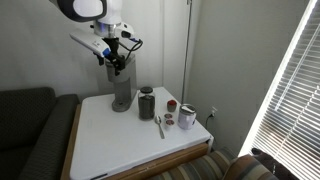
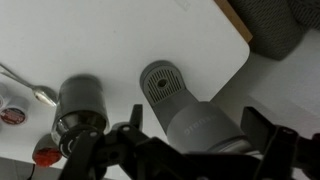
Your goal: Open the chamber of the grey coffeemaker
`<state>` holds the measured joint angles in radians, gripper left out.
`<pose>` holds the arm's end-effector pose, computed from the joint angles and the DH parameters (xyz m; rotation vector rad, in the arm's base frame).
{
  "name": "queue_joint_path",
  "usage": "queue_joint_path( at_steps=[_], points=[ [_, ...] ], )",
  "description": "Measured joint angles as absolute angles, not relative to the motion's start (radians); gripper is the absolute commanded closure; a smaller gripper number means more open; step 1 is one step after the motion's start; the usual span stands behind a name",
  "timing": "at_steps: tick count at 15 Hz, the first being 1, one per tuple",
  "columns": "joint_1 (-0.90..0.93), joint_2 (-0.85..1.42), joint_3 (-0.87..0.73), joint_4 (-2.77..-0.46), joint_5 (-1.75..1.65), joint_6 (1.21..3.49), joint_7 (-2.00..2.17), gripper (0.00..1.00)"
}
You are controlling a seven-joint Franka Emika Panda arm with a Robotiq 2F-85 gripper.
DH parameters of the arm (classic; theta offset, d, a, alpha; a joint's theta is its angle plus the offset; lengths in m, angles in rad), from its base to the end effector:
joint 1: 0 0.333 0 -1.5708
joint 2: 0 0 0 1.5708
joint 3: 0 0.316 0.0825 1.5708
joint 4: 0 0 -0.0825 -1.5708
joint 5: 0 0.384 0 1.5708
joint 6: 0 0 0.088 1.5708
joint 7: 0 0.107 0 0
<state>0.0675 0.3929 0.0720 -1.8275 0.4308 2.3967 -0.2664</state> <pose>0.6524 0.0911 0.3381 -2.7917 -0.1455 -0.2723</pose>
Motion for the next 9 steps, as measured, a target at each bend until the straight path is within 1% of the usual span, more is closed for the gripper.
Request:
queue_joint_path(
  at_steps=[2,3,4,5,6,7,9],
  points=[
    [0.067,0.410,0.097,-1.821,0.420,2.460,-0.270,0.02],
    [0.067,0.422,0.110,-1.814,0.420,2.480,-0.275,0.20],
    [0.067,0.433,0.120,-1.808,0.419,2.490,-0.282,0.19],
    [0.066,0.441,0.128,-1.803,0.413,2.492,-0.290,0.27],
    [0.066,0.449,0.131,-1.797,0.398,2.492,-0.293,0.31],
    [0.066,0.454,0.131,-1.795,0.378,2.492,-0.293,0.47],
    [0.061,0.457,0.131,-1.795,0.342,2.492,-0.293,0.62]
  ],
)
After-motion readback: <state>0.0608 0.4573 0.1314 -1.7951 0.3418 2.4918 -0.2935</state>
